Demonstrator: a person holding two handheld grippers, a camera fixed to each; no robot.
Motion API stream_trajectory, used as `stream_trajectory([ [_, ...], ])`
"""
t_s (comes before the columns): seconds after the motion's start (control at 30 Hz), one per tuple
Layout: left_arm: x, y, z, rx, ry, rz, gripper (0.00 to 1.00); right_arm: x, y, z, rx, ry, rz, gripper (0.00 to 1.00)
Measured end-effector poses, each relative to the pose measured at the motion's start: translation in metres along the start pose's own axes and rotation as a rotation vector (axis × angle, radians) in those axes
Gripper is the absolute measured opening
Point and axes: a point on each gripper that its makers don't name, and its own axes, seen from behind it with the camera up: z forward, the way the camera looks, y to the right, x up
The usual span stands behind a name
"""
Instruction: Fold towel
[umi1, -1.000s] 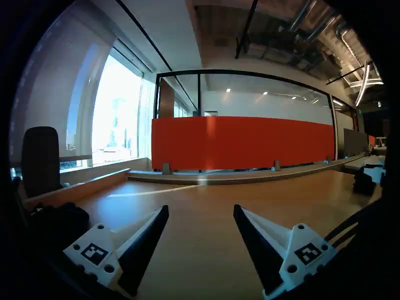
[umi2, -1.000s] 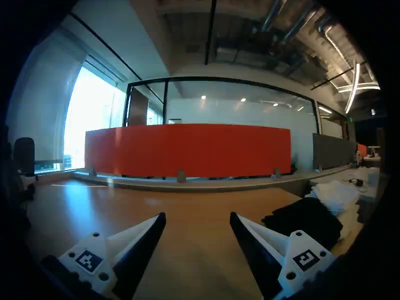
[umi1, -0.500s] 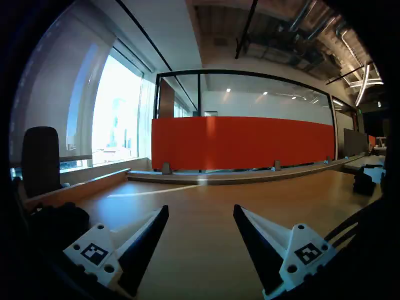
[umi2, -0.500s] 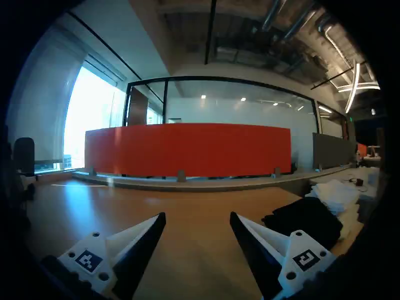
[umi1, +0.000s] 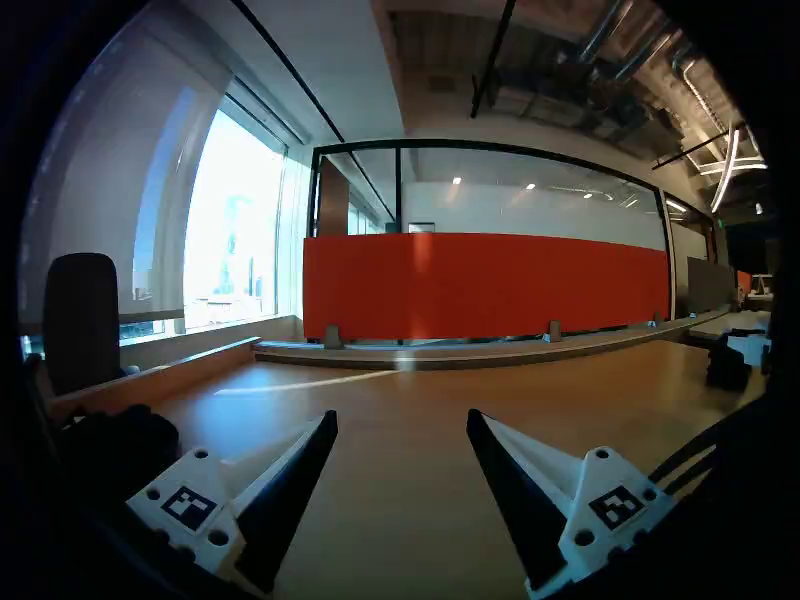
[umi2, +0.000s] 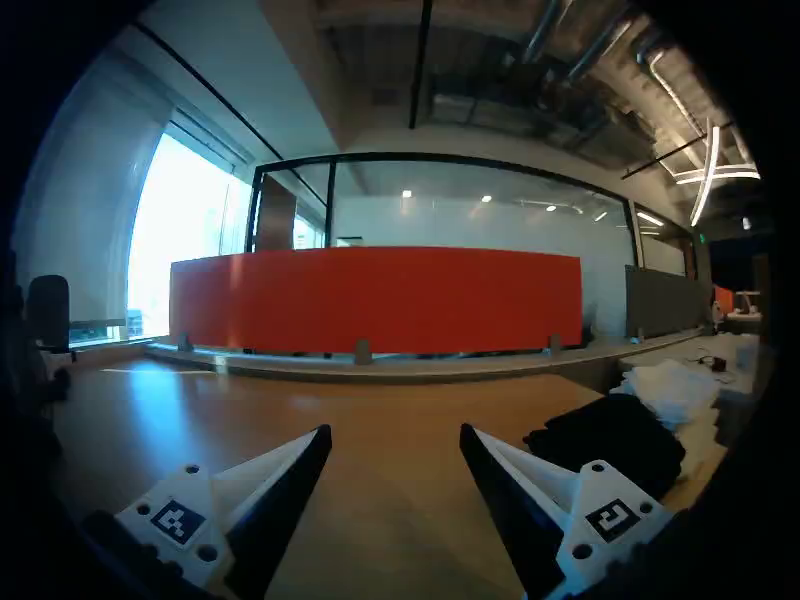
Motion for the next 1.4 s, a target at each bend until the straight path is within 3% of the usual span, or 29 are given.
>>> stream_trajectory([
  [1.4, 0.0083, -0.0036, -0.0009, -0.001, -0.003, 0.001, 0.96, -0.0004, 0.0000, 0.0000, 0.000, 0.000, 0.000, 0.99],
])
